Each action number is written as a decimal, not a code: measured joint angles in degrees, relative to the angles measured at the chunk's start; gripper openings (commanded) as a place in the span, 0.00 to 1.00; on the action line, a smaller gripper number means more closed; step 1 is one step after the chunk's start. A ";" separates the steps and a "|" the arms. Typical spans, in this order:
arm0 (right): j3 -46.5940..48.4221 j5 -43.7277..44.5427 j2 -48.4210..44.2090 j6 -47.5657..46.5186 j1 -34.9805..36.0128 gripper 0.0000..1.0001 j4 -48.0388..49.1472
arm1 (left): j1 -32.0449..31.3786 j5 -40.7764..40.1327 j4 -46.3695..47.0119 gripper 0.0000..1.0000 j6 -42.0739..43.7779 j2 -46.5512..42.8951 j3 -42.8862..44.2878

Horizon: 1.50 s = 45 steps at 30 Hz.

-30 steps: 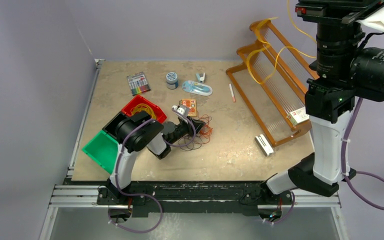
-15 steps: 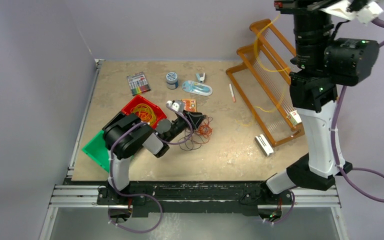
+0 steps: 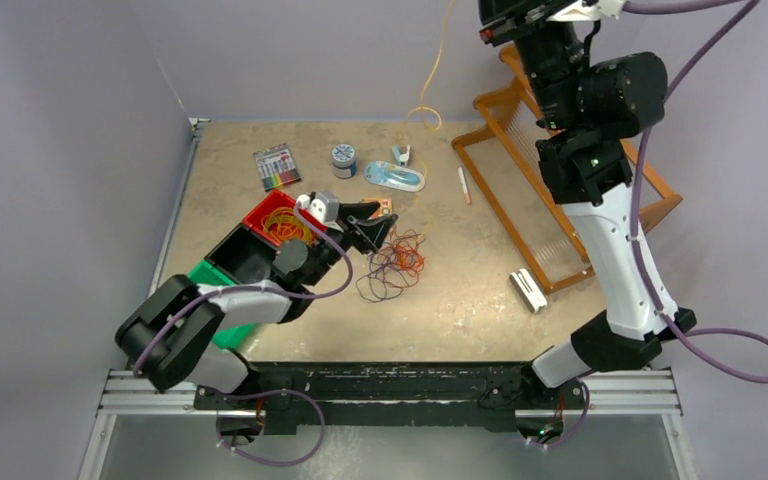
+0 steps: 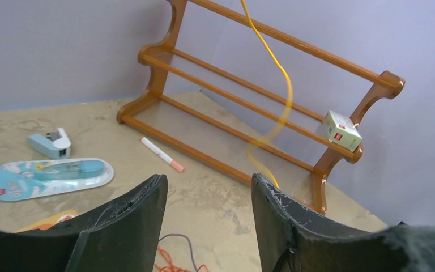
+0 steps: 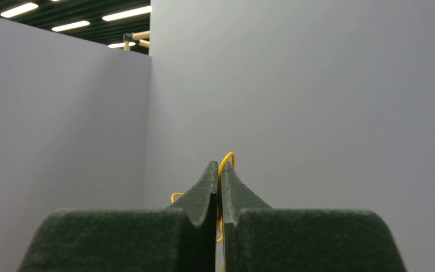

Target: Untangle the cables

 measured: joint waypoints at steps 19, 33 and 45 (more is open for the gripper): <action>-20.70 -4.55 -4.90 7.10 0.00 0.00 -1.60 | -0.02 -5.16 -21.55 0.63 14.91 -23.32 -4.61; -26.93 -8.94 -13.00 12.28 0.00 0.00 0.13 | -0.02 -1.05 -24.52 0.67 18.53 -22.62 2.19; -27.76 -13.18 -12.52 14.99 0.00 0.00 0.15 | -0.02 5.07 -26.51 0.67 20.06 -20.81 5.01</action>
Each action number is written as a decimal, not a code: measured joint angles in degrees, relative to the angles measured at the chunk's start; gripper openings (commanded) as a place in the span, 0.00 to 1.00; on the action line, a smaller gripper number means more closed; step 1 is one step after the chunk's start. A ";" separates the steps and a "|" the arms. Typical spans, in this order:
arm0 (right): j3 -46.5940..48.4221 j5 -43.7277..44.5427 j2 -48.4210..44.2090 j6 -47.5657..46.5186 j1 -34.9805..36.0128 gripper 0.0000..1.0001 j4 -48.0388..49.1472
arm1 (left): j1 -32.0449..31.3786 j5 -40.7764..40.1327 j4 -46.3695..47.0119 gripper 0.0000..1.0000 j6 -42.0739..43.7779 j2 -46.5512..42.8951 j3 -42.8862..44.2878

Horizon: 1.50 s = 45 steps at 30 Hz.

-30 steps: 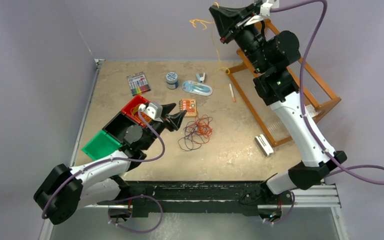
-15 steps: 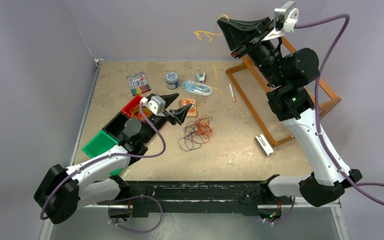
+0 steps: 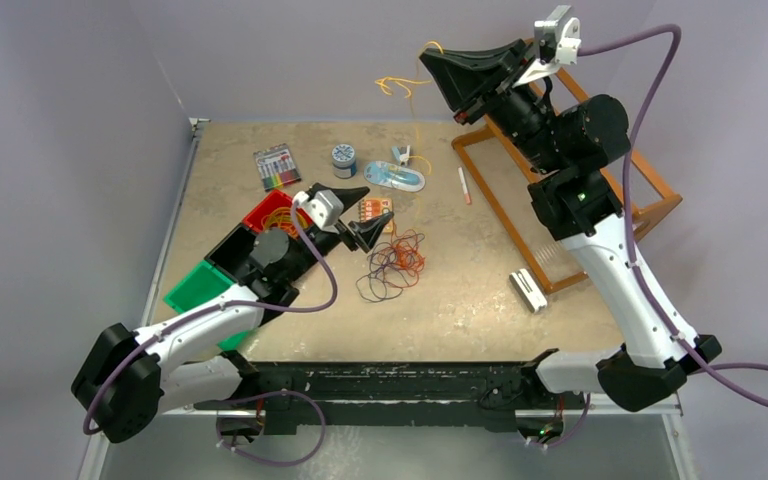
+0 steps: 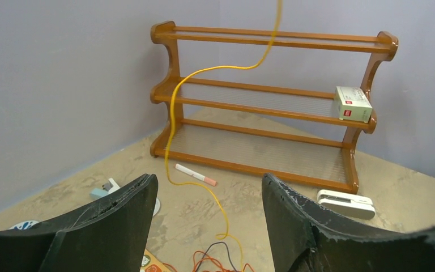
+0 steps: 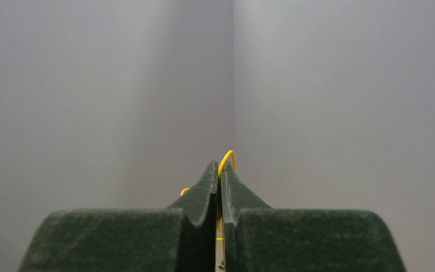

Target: Untangle the cables

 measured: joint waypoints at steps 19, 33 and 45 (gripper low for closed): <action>0.00 -4.79 -0.02 3.26 0.00 0.00 -0.02 | 0.00 5.55 5.18 0.44 0.74 13.60 6.62; -4.24 -5.14 -1.99 3.67 0.00 0.00 0.02 | 0.00 2.64 1.55 0.00 0.72 13.29 9.79; -22.69 -5.07 -9.38 3.67 0.00 0.00 2.82 | 0.00 -12.79 -16.04 0.00 -0.72 5.25 24.26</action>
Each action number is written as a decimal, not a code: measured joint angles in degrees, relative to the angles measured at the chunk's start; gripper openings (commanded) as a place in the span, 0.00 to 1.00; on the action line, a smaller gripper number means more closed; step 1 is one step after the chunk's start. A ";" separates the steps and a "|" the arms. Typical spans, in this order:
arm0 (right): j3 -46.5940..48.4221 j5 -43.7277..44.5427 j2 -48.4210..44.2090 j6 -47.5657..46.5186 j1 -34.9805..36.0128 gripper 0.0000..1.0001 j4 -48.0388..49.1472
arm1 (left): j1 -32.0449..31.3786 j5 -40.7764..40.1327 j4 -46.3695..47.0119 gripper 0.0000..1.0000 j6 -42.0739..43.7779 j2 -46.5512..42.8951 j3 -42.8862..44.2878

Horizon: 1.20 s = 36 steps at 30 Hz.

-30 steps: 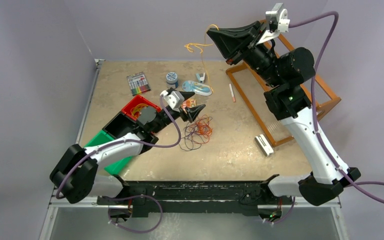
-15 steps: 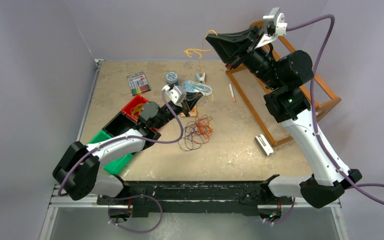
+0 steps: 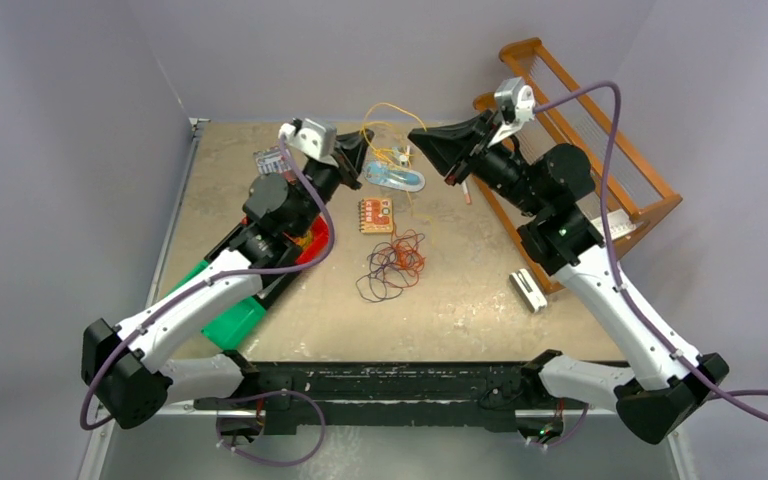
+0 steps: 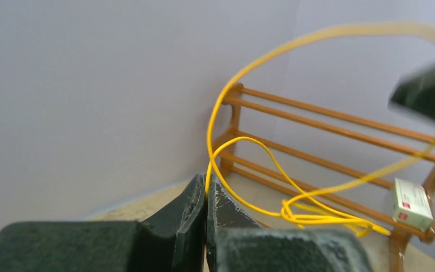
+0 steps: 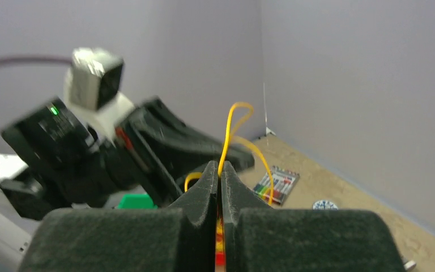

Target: Untangle the cables

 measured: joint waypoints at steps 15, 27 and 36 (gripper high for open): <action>-8.66 -1.86 3.34 0.02 0.00 0.00 6.01 | 2.51 -17.97 -27.89 0.00 -1.42 -0.52 14.29; -2.56 -7.13 21.92 0.11 4.07 0.00 6.84 | 14.97 -22.77 -40.70 0.00 -7.56 -3.23 12.15; 8.44 -8.94 34.56 -0.50 10.19 0.00 5.86 | 18.23 -33.35 -43.89 0.00 -7.28 -3.41 9.31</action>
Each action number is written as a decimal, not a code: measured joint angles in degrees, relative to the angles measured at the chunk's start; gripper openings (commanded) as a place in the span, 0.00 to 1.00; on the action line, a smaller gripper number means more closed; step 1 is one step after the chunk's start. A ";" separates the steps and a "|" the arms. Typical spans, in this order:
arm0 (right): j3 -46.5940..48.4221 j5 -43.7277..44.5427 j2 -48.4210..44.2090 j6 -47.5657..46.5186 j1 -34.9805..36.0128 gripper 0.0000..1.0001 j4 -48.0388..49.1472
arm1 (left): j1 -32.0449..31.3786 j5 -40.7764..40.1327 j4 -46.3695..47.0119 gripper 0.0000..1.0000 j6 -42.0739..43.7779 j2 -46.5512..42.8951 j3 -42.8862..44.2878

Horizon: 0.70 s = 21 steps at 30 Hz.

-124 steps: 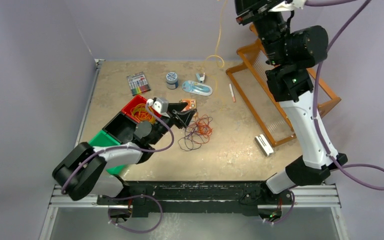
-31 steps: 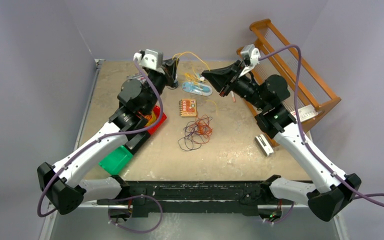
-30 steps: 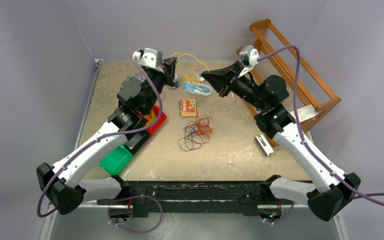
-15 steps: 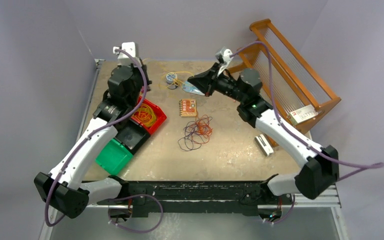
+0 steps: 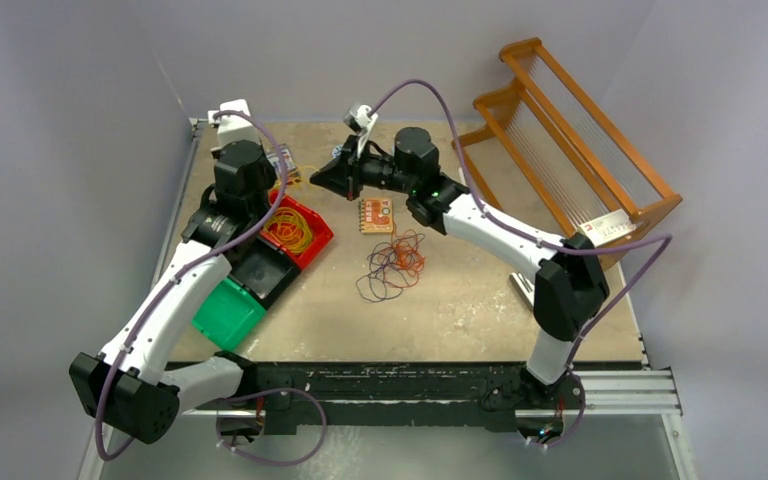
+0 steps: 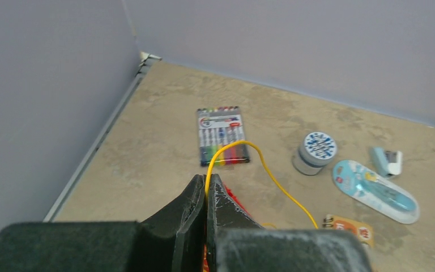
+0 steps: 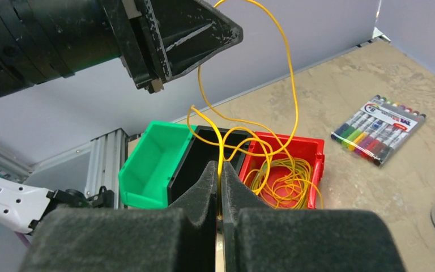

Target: Untangle the cables

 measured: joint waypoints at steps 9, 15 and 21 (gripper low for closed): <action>4.55 -1.60 5.86 0.15 0.33 0.00 -0.24 | 3.37 -6.10 -2.51 0.00 0.26 0.07 -1.77; 5.33 -2.67 9.25 0.90 0.33 0.00 -0.15 | 5.51 -6.58 -3.13 0.00 0.26 0.81 -3.19; 5.33 -2.73 12.24 1.62 0.33 0.00 -0.13 | 6.69 -6.25 -3.13 0.00 0.24 3.56 -4.04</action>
